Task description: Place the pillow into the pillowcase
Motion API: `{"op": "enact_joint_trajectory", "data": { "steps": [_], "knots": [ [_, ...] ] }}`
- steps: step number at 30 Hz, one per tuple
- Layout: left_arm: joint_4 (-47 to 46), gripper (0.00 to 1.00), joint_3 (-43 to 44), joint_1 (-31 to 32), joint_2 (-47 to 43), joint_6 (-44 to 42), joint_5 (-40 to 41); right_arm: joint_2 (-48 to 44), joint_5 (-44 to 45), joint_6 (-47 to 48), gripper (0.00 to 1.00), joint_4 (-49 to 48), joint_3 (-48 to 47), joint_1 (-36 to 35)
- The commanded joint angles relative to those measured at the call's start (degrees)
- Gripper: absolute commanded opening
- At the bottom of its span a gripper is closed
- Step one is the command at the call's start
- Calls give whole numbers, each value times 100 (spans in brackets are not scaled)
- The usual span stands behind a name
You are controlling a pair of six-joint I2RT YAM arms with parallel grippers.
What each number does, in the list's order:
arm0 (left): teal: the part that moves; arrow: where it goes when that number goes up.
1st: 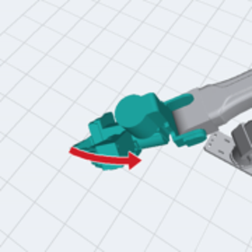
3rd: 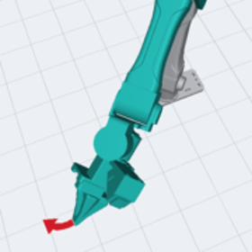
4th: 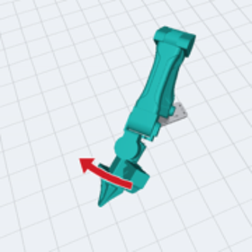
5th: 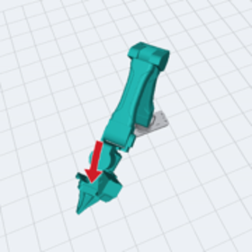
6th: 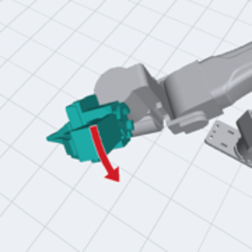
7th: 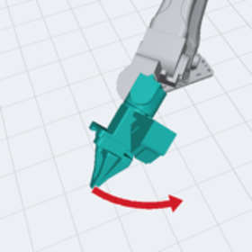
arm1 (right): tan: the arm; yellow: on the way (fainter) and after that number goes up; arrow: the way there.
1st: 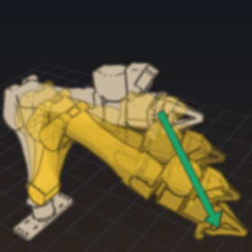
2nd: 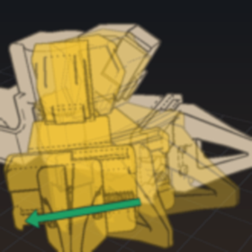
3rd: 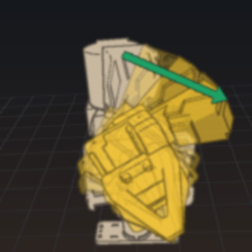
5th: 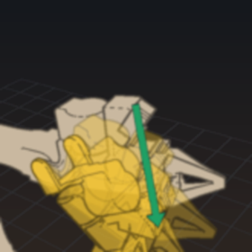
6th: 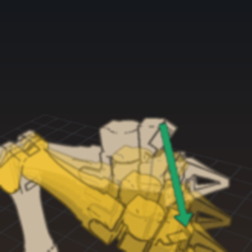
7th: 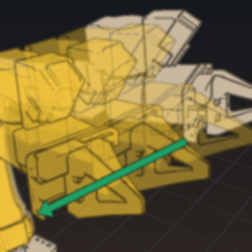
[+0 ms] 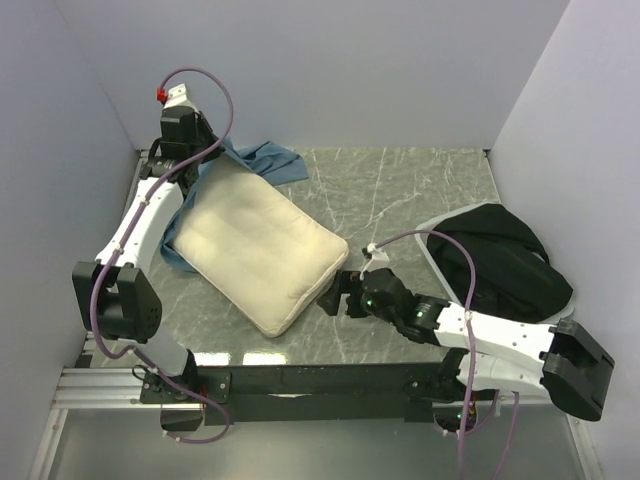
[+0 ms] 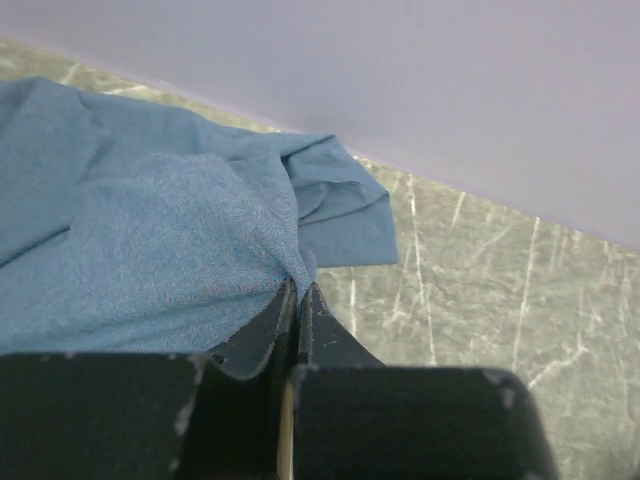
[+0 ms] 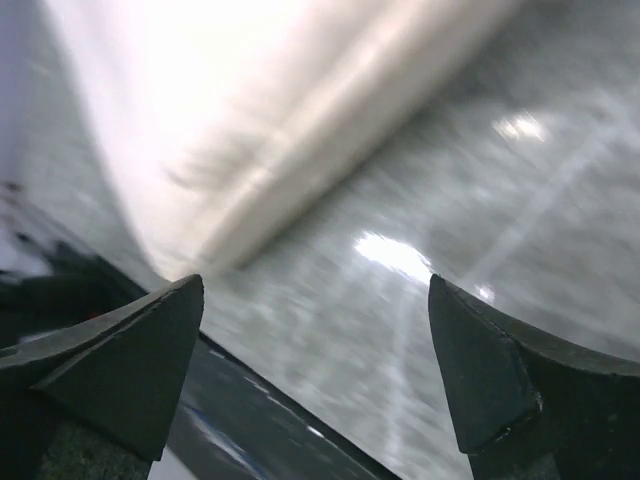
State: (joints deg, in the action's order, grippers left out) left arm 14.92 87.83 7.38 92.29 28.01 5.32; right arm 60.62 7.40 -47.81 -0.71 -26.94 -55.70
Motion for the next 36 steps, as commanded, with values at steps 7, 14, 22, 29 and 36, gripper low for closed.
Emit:
{"op": "enact_joint_trajectory", "data": {
  "steps": [7,14,22,29,36],
  "knots": [
    [-367,1,-126,27,-123,187,-268,1960,-678,-1115,100,-2782,-303,288],
    [-332,1,-284,36,-238,275,-611,3332,-56,-1397,94,-3918,-646,279],
    [-235,1,-223,141,-448,433,-989,2281,754,-1170,0,-2573,-356,306],
    [-42,6,-266,361,-905,653,-981,-461,246,-826,0,-301,618,297],
    [63,17,-714,361,-1380,732,-552,-2430,95,-1125,0,1291,1358,200]
  ]
}}
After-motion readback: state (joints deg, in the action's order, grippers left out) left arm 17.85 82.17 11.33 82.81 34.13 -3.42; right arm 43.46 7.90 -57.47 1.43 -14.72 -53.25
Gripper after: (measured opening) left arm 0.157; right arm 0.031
